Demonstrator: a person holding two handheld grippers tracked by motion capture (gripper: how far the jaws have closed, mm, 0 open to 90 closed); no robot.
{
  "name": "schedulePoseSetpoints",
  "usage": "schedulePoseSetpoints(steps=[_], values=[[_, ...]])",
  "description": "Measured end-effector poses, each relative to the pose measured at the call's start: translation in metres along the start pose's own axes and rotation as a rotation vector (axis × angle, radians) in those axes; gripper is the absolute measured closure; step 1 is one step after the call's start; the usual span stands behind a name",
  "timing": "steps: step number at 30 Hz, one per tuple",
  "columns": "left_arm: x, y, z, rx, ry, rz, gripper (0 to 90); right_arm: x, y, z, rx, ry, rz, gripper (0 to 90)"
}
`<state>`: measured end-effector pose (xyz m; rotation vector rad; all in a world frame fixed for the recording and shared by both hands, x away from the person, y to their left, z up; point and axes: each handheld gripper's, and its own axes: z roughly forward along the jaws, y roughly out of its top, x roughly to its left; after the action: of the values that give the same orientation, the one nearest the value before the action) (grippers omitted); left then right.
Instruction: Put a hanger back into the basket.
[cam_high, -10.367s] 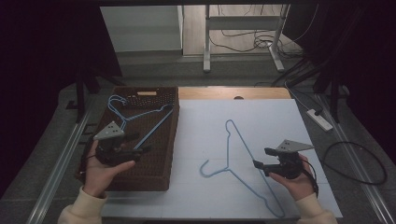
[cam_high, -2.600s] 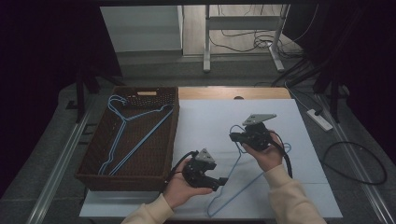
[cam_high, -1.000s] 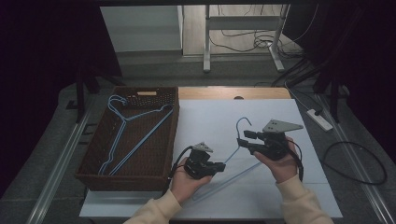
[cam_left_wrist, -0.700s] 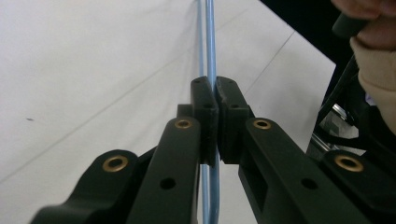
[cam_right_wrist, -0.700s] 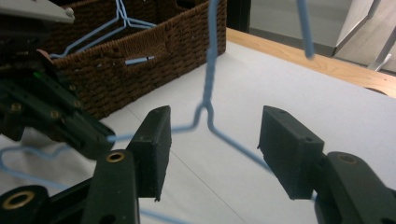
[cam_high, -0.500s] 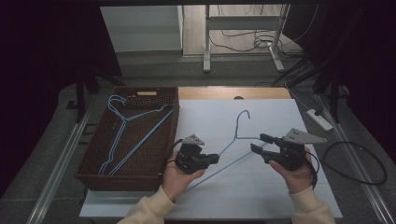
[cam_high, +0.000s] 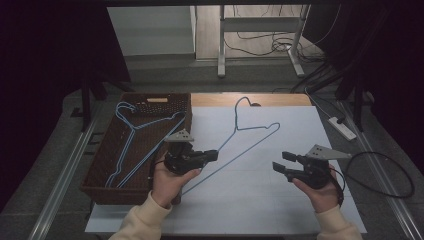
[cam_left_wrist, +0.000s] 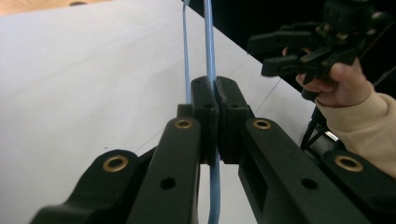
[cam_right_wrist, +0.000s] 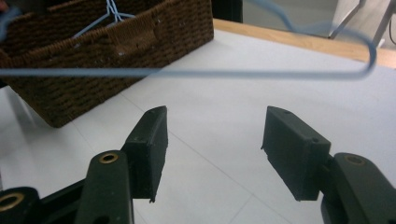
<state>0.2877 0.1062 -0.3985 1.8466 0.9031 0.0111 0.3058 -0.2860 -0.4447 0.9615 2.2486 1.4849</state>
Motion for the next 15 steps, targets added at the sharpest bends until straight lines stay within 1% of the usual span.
schedulePoseSetpoints(steps=[1, 2, 5, 8, 10, 11, 12, 14, 15], values=[[0.002, 0.0, -0.004, -0.004, 0.002, 0.003, 87.0, -0.001, -0.002, 0.001, 0.008, 0.0, 0.004, 41.0], [0.002, 0.0, -0.004, -0.004, 0.002, 0.003, 87.0, -0.001, -0.004, 0.002, 0.014, -0.001, 0.006, 41.0], [0.008, 0.0, -0.015, -0.019, 0.016, 0.002, 87.0, -0.003, -0.006, 0.004, 0.027, -0.004, 0.008, 40.7], [0.017, -0.001, -0.029, -0.034, 0.042, -0.002, 87.0, -0.004, -0.009, 0.005, 0.032, -0.007, 0.011, 40.4], [0.022, -0.002, -0.036, -0.045, 0.052, -0.011, 87.0, -0.005, -0.011, 0.005, 0.037, -0.01, 0.016, 40.3], [0.022, -0.002, -0.036, -0.045, 0.052, -0.011, 87.0, -0.005, -0.011, 0.005, 0.039, -0.011, 0.018, 40.2], [0.027, -0.003, -0.043, -0.055, 0.059, -0.018, 87.0, -0.006, -0.012, 0.005, 0.041, -0.011, 0.02, 40.1], [0.031, -0.004, -0.05, -0.062, 0.069, -0.023, 87.0, -0.007, -0.014, 0.006, 0.05, -0.016, 0.025, 39.8], [0.031, -0.004, -0.05, -0.062, 0.069, -0.023, 87.1, -0.008, -0.016, 0.006, 0.055, -0.017, 0.026, 39.6]])
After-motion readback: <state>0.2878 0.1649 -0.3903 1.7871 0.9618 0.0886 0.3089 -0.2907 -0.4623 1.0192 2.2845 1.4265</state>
